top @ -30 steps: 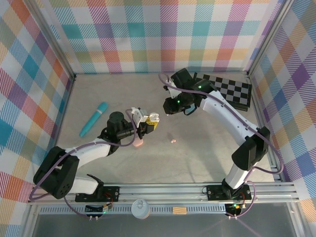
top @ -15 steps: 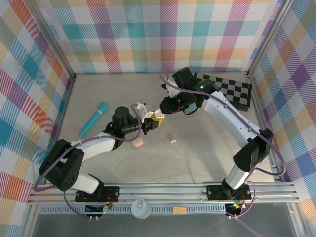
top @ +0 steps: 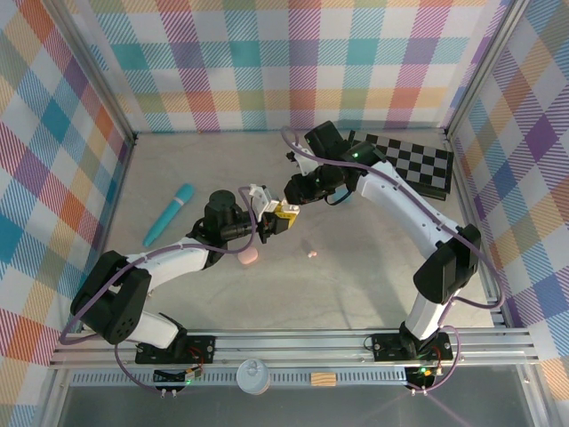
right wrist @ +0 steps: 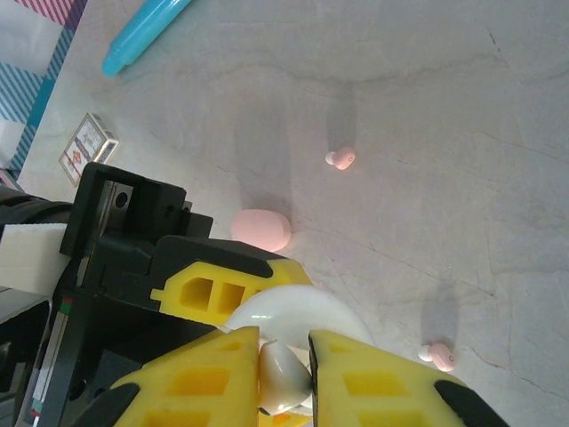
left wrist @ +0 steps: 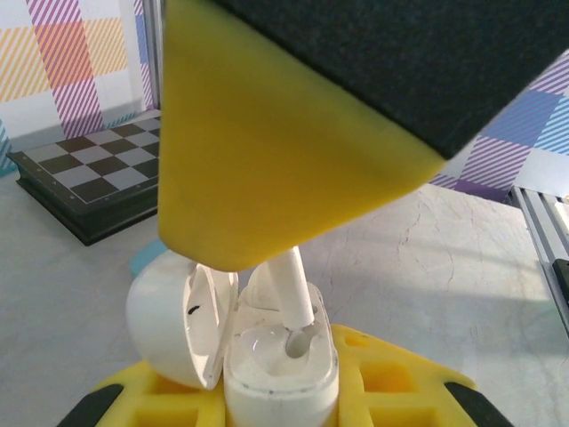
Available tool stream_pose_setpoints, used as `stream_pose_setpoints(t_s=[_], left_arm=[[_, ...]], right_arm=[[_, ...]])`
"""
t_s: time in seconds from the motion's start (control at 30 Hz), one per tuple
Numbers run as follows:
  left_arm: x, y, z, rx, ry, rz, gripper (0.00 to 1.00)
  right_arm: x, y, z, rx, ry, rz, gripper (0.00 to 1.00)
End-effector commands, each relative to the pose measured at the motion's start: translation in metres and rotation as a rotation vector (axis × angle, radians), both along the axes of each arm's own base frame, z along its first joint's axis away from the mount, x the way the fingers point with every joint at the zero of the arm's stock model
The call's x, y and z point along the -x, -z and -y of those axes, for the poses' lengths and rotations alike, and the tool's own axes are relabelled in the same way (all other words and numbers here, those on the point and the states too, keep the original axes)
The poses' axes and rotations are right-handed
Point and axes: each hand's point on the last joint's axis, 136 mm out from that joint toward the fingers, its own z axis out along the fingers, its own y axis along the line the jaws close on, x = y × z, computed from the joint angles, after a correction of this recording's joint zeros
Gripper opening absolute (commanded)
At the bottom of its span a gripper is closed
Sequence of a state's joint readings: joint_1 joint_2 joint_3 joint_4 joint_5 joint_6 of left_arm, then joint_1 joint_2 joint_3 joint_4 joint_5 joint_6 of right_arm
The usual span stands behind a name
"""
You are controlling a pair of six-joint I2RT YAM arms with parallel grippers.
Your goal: Insert the wireless bluetooth earbuds into the charging case
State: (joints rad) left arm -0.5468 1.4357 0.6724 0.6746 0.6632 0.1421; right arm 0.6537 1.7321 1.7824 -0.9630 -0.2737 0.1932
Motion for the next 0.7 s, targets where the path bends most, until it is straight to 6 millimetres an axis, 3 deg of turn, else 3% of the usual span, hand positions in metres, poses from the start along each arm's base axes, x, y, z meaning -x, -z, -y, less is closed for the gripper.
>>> stream_pose_setpoints(t_s=[0.0,0.67], left_arm=[[0.007,-0.023,0.006,0.039,0.045,0.044,0.13],[-0.003,-0.042,0.008,0.106,0.005,0.021,0.13]], right_arm=[[-0.007,-0.009,-0.008,-0.023,-0.017,0.041,0.19],[0.001,0.000,-0.006,-0.004,-0.057,0.043,0.20]])
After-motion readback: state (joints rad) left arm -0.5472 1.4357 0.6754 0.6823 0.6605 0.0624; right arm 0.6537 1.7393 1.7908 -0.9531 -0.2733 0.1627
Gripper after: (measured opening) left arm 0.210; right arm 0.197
